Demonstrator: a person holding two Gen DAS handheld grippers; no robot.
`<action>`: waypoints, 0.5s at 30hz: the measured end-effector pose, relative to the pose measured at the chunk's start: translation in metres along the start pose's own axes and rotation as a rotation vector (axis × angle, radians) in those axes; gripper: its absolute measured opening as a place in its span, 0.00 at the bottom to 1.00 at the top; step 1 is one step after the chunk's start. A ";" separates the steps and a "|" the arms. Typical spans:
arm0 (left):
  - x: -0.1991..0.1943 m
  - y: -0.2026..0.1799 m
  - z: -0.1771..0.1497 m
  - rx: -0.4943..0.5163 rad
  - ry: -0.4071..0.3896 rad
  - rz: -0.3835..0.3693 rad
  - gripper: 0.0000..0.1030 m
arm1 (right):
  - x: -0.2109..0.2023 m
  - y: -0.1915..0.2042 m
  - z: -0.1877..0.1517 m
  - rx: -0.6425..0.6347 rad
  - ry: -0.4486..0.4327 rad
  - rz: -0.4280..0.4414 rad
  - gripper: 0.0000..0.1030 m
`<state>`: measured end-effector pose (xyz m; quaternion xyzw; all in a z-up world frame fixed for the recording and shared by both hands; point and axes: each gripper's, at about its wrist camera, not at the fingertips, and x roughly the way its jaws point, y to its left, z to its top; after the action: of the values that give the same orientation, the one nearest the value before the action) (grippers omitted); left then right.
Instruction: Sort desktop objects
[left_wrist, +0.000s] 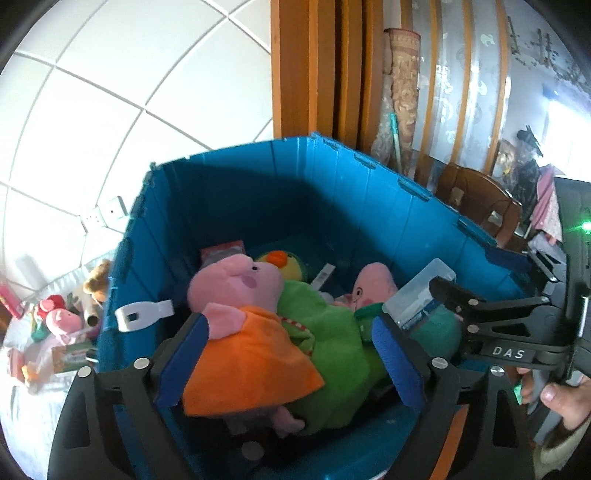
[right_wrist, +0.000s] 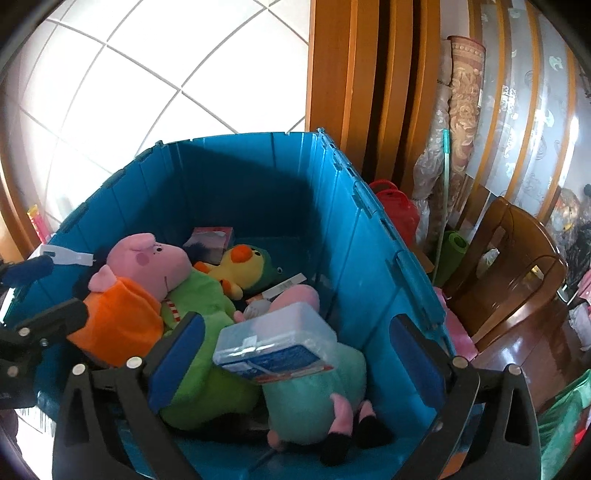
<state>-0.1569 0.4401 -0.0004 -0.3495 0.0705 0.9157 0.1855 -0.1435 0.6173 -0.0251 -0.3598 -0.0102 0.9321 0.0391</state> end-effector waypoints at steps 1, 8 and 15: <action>-0.004 0.002 -0.002 -0.001 -0.008 0.006 0.93 | -0.001 0.002 -0.001 0.000 0.002 0.004 0.99; -0.032 0.024 -0.012 -0.020 -0.053 0.040 0.93 | -0.006 0.027 0.000 -0.013 -0.001 0.024 0.99; -0.061 0.080 -0.024 -0.089 -0.091 0.090 0.94 | -0.021 0.080 0.014 -0.059 -0.043 0.060 0.99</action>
<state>-0.1317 0.3426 0.0226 -0.3118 0.0371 0.9403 0.1314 -0.1428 0.5357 -0.0049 -0.3410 -0.0277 0.9397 0.0003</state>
